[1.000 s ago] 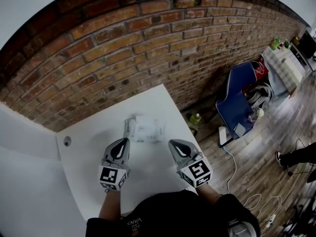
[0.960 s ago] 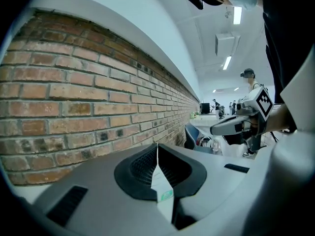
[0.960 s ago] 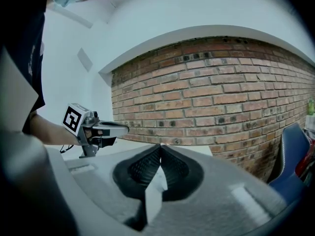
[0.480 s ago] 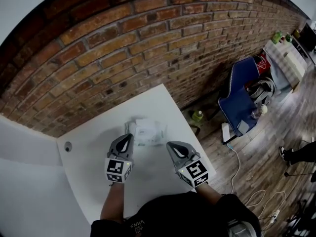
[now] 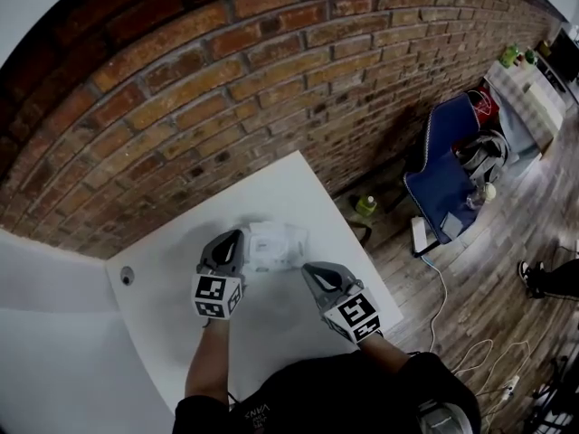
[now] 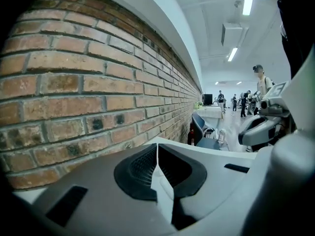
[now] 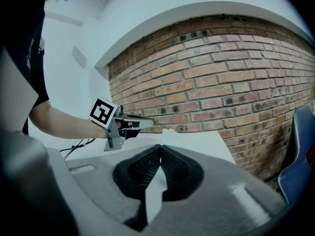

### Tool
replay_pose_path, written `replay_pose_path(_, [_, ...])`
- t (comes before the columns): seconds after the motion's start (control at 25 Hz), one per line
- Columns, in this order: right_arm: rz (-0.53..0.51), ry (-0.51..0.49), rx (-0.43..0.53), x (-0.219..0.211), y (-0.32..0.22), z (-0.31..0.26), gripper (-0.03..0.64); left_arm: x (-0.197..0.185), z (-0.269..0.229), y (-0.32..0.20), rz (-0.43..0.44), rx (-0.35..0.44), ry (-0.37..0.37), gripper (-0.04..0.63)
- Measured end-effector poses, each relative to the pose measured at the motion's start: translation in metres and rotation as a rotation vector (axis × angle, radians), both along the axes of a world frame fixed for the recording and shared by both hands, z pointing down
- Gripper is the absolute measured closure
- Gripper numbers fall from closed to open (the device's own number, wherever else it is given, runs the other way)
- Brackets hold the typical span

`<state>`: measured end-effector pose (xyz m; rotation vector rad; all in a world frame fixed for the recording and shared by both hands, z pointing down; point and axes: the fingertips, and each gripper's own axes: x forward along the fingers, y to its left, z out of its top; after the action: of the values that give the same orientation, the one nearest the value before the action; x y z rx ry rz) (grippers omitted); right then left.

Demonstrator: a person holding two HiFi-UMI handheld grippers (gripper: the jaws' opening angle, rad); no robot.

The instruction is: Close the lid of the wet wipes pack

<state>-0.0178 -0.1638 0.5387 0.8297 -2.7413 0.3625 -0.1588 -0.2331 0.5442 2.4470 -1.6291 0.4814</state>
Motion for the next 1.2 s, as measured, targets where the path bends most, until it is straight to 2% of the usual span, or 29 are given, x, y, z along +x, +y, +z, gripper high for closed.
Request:
replay_pose_path(0.36, [-0.031,0.008,-0.04,-0.007,0.004,0.014,0.618,-0.006,0.006,-0.04,-0.009,-0.057,0.04,0.594])
replay_pose_path(0.64, [-0.017,0.013,-0.039,-0.004,-0.001,0.016,0.618,0.002,0.017,-0.059,0.037,-0.162,0.064,0.583])
replay_pose_path(0.76, [-0.012,0.013,-0.037,-0.002,-0.002,0.015,0.618,0.005,0.019,-0.063,0.046,-0.183,0.069,0.569])
replay_pose_path(0.84, [-0.006,0.014,-0.036,-0.001,-0.003,0.015,0.618,0.005,0.021,-0.064,0.049,-0.192,0.07,0.522])
replay_pose_path(1.2, [0.003,0.015,-0.025,0.002,-0.002,0.011,0.618,0.009,0.032,-0.054,0.081,-0.267,0.059,0.52])
